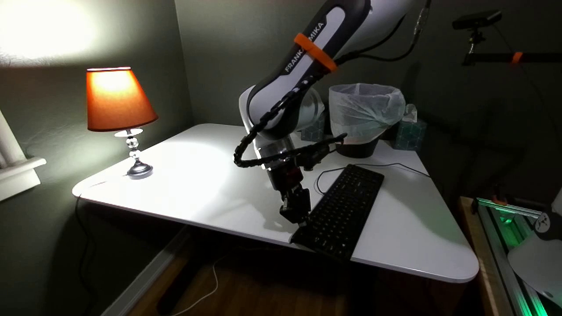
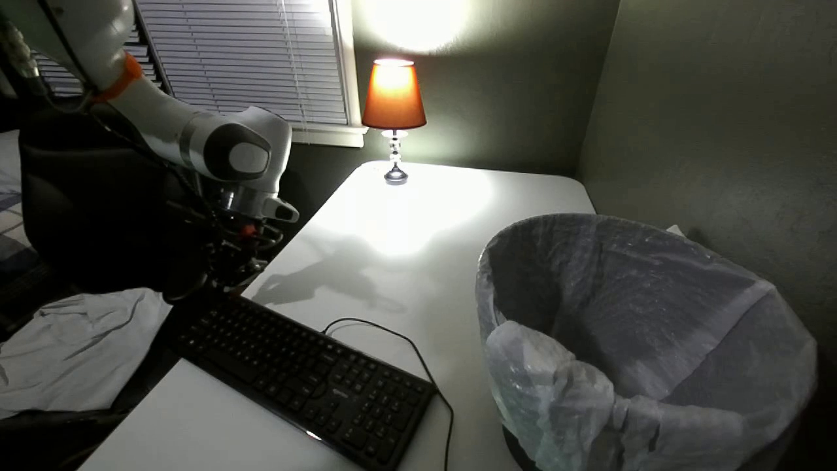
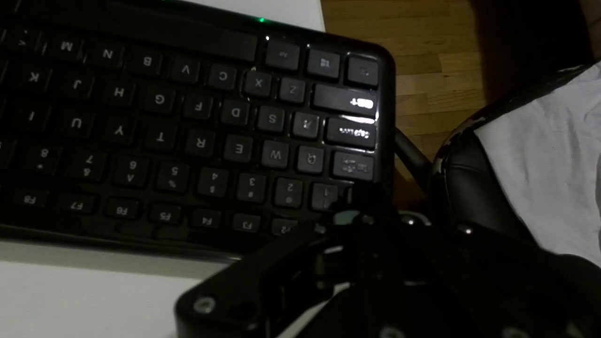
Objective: Press a key at the far left end of the keyboard
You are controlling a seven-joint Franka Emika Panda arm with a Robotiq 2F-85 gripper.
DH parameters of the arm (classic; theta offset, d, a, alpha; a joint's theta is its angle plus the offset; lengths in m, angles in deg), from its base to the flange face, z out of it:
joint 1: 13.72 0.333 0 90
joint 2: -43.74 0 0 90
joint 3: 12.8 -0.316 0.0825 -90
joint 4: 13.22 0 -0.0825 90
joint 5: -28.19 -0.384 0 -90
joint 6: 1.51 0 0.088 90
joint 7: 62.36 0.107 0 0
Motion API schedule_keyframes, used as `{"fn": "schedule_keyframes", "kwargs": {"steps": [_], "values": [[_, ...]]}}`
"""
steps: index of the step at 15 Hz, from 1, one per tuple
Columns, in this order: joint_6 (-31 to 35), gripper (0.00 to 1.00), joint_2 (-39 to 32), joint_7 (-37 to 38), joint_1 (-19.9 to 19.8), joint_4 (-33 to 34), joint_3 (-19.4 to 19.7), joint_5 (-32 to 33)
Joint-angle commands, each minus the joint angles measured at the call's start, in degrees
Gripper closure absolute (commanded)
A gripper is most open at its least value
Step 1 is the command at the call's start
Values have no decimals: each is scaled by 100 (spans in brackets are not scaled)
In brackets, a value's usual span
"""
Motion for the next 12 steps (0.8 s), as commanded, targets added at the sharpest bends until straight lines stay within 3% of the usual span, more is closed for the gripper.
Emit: {"fn": "schedule_keyframes", "kwargs": {"steps": [1,12], "values": [[-165,100,-165,-95,-52,208,-65,34],[-150,100,-221,-164,-52,278,-73,44]]}}
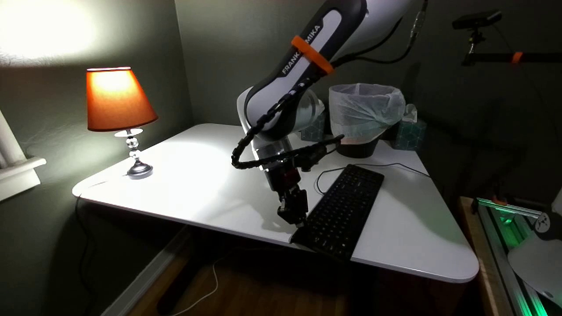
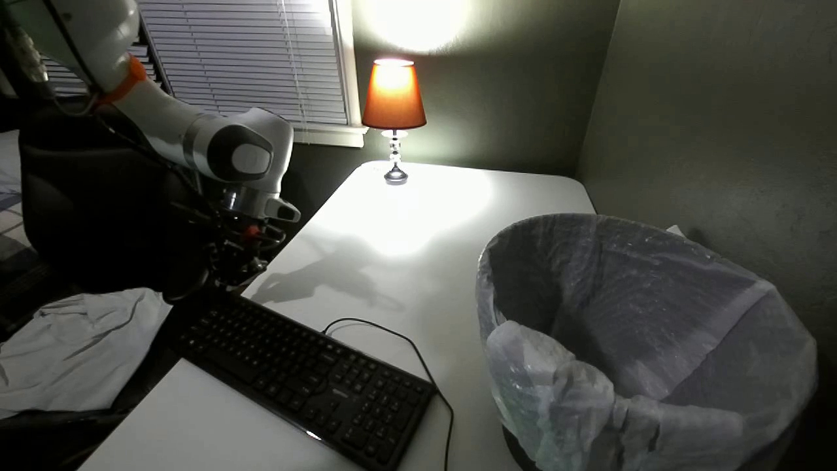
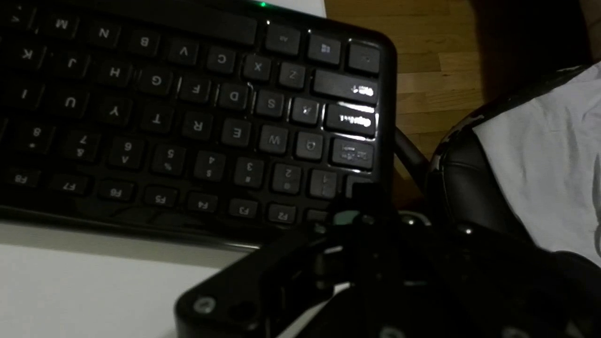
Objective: Press a key at the far left end of the keyboard
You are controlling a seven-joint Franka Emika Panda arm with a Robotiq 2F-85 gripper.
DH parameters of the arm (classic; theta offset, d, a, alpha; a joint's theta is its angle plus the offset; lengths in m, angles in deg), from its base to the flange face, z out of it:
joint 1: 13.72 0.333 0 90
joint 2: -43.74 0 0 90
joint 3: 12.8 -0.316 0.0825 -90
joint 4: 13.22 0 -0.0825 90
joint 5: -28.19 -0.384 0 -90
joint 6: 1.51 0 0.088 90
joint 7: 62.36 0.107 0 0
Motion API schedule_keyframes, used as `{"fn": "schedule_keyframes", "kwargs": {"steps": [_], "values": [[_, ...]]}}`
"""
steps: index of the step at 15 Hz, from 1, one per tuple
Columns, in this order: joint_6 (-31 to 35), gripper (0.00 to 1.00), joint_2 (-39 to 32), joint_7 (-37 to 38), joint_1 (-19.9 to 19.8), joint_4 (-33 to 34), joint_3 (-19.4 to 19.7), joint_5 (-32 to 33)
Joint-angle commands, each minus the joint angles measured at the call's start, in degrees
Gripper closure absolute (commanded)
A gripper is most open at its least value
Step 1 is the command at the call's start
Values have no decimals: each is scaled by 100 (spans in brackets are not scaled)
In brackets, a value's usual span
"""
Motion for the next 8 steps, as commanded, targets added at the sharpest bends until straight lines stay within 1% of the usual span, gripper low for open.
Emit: {"fn": "schedule_keyframes", "kwargs": {"steps": [1,8], "values": [[-156,100,-124,-66,-52,161,-62,45],[-183,100,-181,-54,-61,215,-51,45]]}}
